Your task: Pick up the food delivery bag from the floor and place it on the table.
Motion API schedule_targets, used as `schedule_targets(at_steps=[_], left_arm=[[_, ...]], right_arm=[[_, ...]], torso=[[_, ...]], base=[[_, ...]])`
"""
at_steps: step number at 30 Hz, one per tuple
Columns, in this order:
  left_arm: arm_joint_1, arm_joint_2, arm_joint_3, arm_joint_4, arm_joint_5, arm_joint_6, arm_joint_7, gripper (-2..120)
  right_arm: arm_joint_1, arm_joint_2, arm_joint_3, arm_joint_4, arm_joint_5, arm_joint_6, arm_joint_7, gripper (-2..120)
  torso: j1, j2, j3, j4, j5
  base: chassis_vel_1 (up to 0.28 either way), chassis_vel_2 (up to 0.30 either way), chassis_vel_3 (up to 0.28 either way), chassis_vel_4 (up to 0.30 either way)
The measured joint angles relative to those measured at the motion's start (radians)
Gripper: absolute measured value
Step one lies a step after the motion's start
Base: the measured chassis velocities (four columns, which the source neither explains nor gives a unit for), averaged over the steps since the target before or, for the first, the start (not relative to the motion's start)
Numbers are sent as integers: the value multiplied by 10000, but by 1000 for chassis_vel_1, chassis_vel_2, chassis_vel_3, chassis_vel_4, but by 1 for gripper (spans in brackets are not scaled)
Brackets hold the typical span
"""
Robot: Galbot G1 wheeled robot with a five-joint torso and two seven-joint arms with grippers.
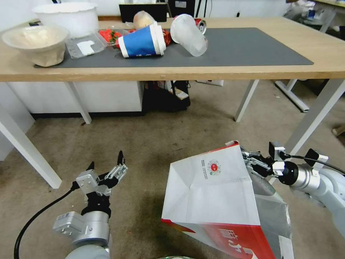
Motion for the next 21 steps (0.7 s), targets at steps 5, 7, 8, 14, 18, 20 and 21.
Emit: schedule_targets(at_steps=[5, 7, 8, 14, 18, 20, 21], left_arm=[[13, -33, 55, -6, 74, -39, -49, 100], [13, -36, 73, -6, 77, -99, -80, 100], [13, -36, 73, -6, 77, -99, -80, 100], [8, -3, 130, -7, -85, -361, -116, 100], [17, 24, 128, -63, -94, -248, -98, 100], [22, 33, 118, -73, -88, -217, -75, 100], [27, 38, 110, -84, -79, -204, -53, 100]], right_arm=[[-100, -34, 91, 45, 5, 1, 21, 0], [-132, -48, 123, 45, -7, 13, 24, 0], [-132, -48, 123, 45, -7, 13, 24, 0], [-272, -51, 220, 92, -116, 62, 30, 0], [-336, -26, 263, 122, -151, 77, 34, 0], [-354, -16, 275, 133, -162, 82, 37, 0], [-372, -3, 285, 144, -178, 90, 40, 0]], torso=[[0, 0, 0, 0, 0], [0, 0, 0, 0, 0], [0, 0, 0, 0, 0], [3, 40, 30, 0, 0], [9, 183, 159, 0, 0], [12, 239, 213, 0, 0], [13, 301, 279, 0, 0]], base=[[0, 0, 0, 0], [0, 0, 0, 0], [0, 0, 0, 0], [0, 0, 0, 0], [0, 0, 0, 0], [0, 0, 0, 0], [0, 0, 0, 0]])
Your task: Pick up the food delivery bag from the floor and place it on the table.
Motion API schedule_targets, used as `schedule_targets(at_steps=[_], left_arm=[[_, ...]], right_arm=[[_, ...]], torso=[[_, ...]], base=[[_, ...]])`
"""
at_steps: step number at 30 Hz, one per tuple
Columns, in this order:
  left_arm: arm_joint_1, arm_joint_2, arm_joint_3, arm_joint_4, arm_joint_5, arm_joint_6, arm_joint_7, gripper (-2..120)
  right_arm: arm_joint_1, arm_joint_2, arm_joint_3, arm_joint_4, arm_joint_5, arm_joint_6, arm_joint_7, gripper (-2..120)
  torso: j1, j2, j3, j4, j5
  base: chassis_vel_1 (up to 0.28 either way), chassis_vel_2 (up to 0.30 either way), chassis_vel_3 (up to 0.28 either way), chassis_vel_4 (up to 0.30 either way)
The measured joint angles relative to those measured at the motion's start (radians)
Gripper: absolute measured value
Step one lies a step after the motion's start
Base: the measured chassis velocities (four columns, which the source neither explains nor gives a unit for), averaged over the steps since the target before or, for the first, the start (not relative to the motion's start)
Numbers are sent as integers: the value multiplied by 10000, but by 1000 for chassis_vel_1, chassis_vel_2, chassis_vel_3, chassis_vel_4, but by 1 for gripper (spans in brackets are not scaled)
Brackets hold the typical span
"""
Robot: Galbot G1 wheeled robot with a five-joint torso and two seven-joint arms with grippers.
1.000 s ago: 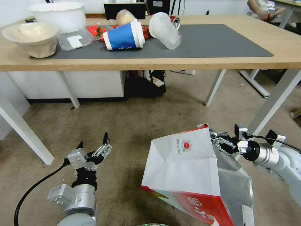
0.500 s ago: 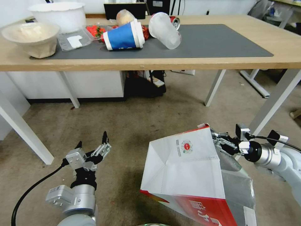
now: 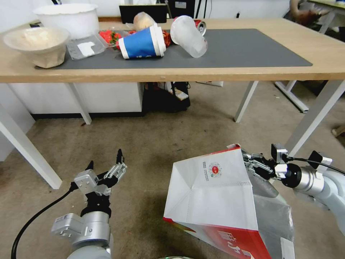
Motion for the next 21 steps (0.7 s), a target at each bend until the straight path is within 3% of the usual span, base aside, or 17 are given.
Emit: schedule_targets(at_steps=[21], left_arm=[[38, 54, 20, -18, 153, 13, 91, 100]], right_arm=[[-438, -36, 341, 415, -83, 26, 3, 0]], torso=[[98, 887, 791, 0, 0]], base=[[0, 0, 0, 0]])
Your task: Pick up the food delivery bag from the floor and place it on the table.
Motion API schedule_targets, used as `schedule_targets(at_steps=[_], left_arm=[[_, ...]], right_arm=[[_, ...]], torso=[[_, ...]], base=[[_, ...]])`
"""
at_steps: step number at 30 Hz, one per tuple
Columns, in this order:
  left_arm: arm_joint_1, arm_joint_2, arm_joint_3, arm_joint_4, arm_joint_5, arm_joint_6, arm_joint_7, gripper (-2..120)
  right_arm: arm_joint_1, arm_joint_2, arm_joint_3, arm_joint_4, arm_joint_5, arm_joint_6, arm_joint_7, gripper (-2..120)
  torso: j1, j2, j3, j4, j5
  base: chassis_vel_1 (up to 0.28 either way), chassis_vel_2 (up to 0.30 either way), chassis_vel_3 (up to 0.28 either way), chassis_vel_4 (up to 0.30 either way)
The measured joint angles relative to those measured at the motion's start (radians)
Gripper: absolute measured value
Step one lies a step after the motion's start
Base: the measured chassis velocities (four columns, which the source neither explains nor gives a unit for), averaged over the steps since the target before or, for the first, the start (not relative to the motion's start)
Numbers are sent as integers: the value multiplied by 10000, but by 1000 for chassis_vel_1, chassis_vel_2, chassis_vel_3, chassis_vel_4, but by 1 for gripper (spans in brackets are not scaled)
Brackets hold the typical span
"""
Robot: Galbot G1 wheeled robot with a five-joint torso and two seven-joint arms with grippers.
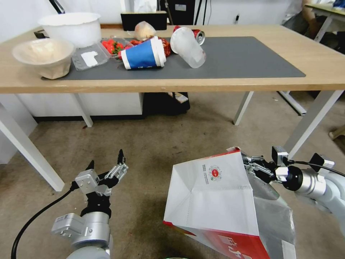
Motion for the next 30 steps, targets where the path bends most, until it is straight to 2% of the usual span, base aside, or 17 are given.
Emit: schedule_targets(at_steps=[30], left_arm=[[57, -51, 51, -38, 104, -68, -7, 100]], right_arm=[[-305, -25, 294, 122, -38, -3, -29, 0]], torso=[[291, 1229, 940, 0, -1]], base=[[0, 0, 0, 0]])
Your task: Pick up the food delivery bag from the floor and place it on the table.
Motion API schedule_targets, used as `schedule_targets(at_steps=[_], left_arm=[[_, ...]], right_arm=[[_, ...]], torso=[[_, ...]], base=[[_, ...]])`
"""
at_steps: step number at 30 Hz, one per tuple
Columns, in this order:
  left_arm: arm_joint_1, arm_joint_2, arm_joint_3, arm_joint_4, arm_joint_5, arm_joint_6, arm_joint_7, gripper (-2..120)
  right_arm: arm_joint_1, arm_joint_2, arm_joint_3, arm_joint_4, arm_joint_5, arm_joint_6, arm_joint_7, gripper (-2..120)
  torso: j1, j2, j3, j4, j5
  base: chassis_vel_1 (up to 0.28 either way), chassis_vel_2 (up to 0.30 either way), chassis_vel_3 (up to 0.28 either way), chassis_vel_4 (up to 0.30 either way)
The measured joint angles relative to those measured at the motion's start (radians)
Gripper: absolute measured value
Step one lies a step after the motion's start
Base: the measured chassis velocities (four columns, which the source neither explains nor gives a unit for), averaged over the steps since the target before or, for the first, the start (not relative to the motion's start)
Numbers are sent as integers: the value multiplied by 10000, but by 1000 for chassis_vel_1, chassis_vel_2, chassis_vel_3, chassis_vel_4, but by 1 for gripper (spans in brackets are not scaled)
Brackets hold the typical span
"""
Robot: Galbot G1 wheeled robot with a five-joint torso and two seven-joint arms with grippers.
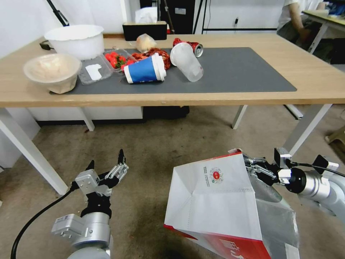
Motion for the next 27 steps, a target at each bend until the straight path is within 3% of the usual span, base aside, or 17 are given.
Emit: schedule_targets(at_steps=[27], left_arm=[[38, 12, 41, -55, 24, -26, 41, 100]], right_arm=[[-201, -37, 168, 267, 13, 0, -28, 0]], torso=[[129, 536, 399, 0, 1]], base=[[0, 0, 0, 0]])
